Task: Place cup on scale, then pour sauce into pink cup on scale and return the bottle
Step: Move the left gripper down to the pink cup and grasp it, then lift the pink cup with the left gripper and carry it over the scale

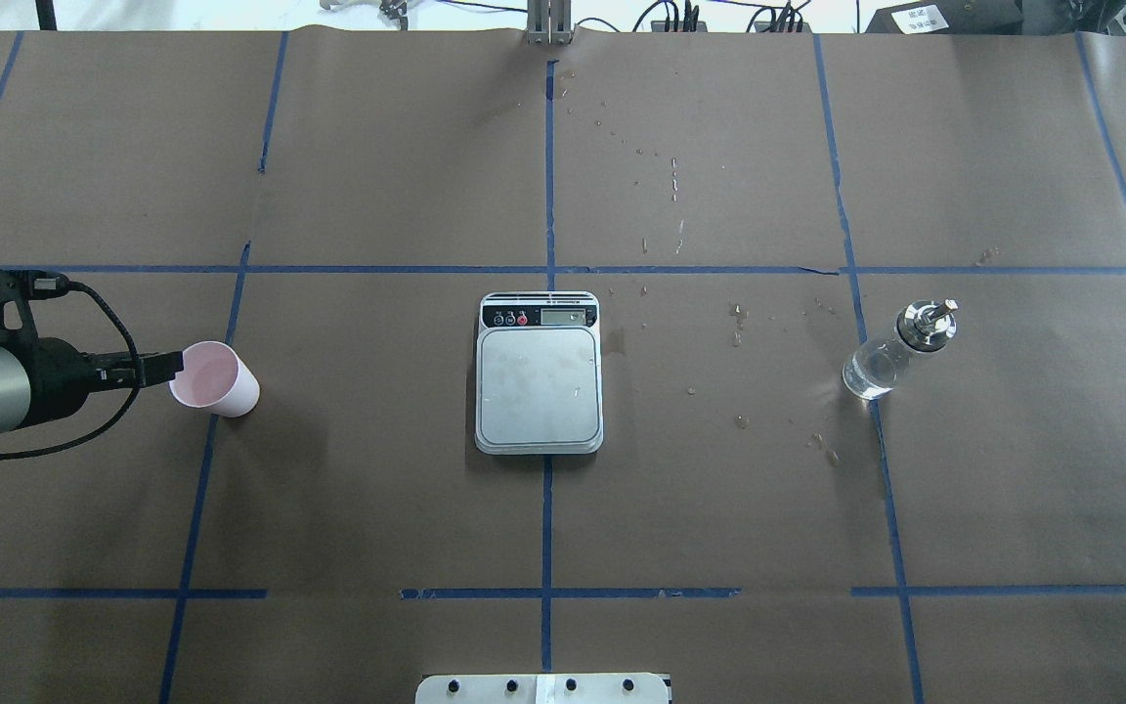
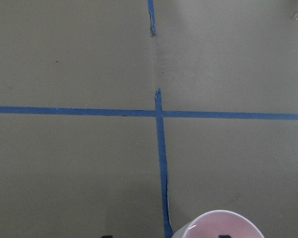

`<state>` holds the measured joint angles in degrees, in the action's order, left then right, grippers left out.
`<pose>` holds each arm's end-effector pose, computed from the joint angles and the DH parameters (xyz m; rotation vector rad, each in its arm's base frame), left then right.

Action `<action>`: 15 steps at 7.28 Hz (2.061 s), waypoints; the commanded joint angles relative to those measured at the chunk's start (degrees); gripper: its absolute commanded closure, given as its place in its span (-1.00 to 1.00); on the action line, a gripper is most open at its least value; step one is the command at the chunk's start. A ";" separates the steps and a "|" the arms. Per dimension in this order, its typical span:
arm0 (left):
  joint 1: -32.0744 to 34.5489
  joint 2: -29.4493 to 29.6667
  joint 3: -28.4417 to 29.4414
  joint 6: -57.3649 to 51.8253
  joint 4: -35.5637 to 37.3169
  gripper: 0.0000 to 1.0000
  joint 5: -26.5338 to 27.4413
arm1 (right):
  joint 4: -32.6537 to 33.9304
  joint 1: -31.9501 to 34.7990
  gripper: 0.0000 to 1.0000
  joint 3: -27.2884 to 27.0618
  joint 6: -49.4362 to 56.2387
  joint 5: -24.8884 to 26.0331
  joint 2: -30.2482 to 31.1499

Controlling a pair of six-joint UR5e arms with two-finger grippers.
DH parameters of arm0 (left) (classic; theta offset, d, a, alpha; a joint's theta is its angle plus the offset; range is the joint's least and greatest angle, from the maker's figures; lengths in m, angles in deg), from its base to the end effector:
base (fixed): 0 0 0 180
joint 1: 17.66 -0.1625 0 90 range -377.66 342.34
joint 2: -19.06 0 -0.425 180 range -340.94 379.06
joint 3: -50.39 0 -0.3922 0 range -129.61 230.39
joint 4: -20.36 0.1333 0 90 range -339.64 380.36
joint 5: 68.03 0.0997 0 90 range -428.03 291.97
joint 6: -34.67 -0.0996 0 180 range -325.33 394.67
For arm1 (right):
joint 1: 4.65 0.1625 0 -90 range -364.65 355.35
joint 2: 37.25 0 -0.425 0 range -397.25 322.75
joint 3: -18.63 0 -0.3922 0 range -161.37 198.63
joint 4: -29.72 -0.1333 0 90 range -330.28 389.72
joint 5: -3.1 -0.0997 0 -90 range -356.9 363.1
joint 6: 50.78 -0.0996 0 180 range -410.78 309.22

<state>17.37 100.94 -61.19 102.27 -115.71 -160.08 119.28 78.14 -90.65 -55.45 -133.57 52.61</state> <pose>0.3004 -0.3690 0.4565 0.4713 0.9281 -0.1816 -0.0009 -0.4917 0.4875 0.2421 -0.8362 -0.1826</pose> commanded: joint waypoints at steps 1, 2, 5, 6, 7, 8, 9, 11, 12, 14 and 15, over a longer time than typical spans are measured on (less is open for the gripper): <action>-1.27 0.47 0.31 0.16 0.37 -0.21 0.29 | 0.00 0.00 -1.00 -0.14 0.10 0.00 0.50; -1.54 0.56 0.32 0.16 0.37 -0.21 0.29 | 0.00 0.00 -1.00 -0.23 0.10 0.00 0.50; -2.07 0.56 0.58 0.16 0.37 0.58 0.29 | 0.00 0.00 -1.00 -0.23 0.10 0.00 0.50; -2.07 0.56 0.58 0.07 0.37 0.85 0.38 | 0.00 0.00 -1.00 -0.23 0.10 0.00 0.50; -2.07 0.65 0.49 0.07 0.37 1.00 0.29 | 0.00 0.00 -1.00 -0.23 0.10 0.00 0.50; -2.07 1.26 0.49 -0.01 0.45 1.00 0.29 | 0.00 0.00 -1.00 -0.23 0.10 0.00 0.50; -2.07 1.35 -0.03 -0.10 0.37 1.00 0.20 | 0.00 0.00 -1.00 -0.23 0.01 0.00 0.59; -1.98 3.18 -2.57 -0.54 4.02 1.00 -0.06 | 0.00 0.00 -1.00 -0.23 0.01 0.00 0.59; -1.98 7.81 -5.63 -0.45 13.80 1.00 -0.06 | 0.00 0.00 -1.00 -0.23 0.01 0.00 0.50; -2.15 20.71 -6.98 1.47 31.57 1.00 0.11 | 0.00 0.00 -1.00 -0.23 0.10 0.00 0.59; -5.20 28.52 -6.54 5.13 41.05 1.00 0.20 | 0.00 0.00 -1.00 -0.32 0.01 -0.09 0.59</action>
<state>14.48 120.51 -67.74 104.20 -85.97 -159.96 119.28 78.14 -90.91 -55.40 -133.59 53.18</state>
